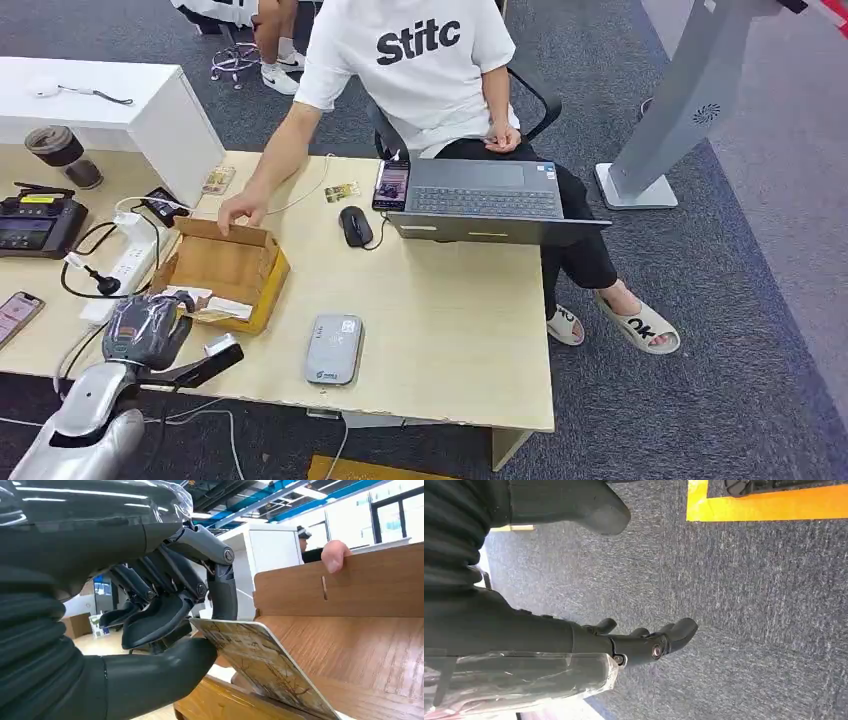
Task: Pass the card to the sensor for recognition and then transmit it.
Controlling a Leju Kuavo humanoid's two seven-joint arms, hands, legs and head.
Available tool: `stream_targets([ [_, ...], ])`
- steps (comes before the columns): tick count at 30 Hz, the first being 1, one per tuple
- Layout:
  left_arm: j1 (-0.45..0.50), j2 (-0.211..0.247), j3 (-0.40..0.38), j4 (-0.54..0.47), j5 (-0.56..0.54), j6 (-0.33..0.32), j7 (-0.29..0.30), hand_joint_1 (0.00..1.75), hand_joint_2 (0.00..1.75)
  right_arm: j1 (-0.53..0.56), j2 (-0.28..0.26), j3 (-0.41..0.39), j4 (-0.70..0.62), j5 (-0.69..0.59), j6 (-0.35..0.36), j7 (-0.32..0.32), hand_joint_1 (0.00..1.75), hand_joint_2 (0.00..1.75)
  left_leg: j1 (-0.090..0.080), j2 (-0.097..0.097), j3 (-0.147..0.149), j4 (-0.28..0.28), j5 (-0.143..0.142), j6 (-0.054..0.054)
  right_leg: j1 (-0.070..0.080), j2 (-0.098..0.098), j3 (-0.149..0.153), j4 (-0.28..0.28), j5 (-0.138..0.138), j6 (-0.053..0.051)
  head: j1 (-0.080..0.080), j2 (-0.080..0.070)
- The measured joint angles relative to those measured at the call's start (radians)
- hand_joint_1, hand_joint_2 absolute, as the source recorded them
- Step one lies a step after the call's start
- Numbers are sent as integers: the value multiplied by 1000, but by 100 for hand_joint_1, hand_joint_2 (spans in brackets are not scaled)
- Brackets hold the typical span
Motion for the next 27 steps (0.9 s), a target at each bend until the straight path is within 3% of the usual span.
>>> stream_targets([
  [12,-6,32,21,-22,21,39,-21,175,175,0,0,0,0,15,-5,-7,0,175,0,0,0,0,0,0,0,0,0,0,0,0,0,0],
  [25,-58,111,23,-121,-17,-16,1,175,175,0,-1,0,0,18,-15,-12,0,175,0,0,0,0,0,0,0,0,0,0,0,0,0,0],
  [27,-74,113,23,-124,-17,-23,2,51,175,0,-1,0,0,18,-15,-12,0,175,0,0,0,0,0,0,0,0,0,0,1,0,0,0],
])
